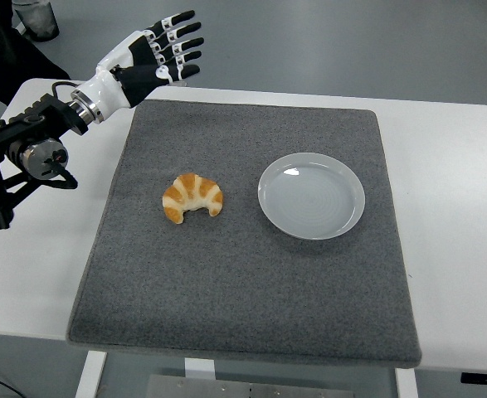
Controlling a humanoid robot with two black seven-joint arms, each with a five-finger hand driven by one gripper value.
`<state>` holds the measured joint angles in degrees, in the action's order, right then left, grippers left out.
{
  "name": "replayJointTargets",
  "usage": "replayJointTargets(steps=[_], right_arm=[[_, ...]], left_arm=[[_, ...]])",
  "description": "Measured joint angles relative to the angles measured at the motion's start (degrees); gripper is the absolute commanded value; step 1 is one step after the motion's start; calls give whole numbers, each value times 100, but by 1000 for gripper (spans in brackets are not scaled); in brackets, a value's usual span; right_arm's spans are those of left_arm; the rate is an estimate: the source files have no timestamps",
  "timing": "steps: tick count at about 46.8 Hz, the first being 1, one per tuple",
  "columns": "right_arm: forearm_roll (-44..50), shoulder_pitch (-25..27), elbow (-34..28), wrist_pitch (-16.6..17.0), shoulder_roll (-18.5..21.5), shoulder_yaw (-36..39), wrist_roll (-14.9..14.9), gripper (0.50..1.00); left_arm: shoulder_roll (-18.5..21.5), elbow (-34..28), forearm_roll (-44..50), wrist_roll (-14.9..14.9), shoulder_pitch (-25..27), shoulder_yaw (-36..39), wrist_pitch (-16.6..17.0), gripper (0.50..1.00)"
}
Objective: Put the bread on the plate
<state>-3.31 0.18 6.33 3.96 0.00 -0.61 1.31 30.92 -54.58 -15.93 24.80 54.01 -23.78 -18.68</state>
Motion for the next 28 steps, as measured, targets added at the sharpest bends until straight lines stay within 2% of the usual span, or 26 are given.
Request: replayJointTargets(steps=[6,11,17,21,28], right_arm=[[0,3,0,0,0,0,1,952],[0,2,0,0,0,0,1,954],[0,3,0,2,0,0,2,954],[3,1,0,2,0,0,2,952],[3,-2,0,1,0,0,1,952]], left_arm=[[573,-498,-1165,-22,221,329,33,1000],[888,-666,-2018,-202,460,789,-31,1000],[1313,-1018,-2479,-422,904,1443,-137,1000],[1531,-1280,-2585,-670,1297,1972,-144,1000],[1553,-1383,-2614,-1260,1661,2392,-91,1000]])
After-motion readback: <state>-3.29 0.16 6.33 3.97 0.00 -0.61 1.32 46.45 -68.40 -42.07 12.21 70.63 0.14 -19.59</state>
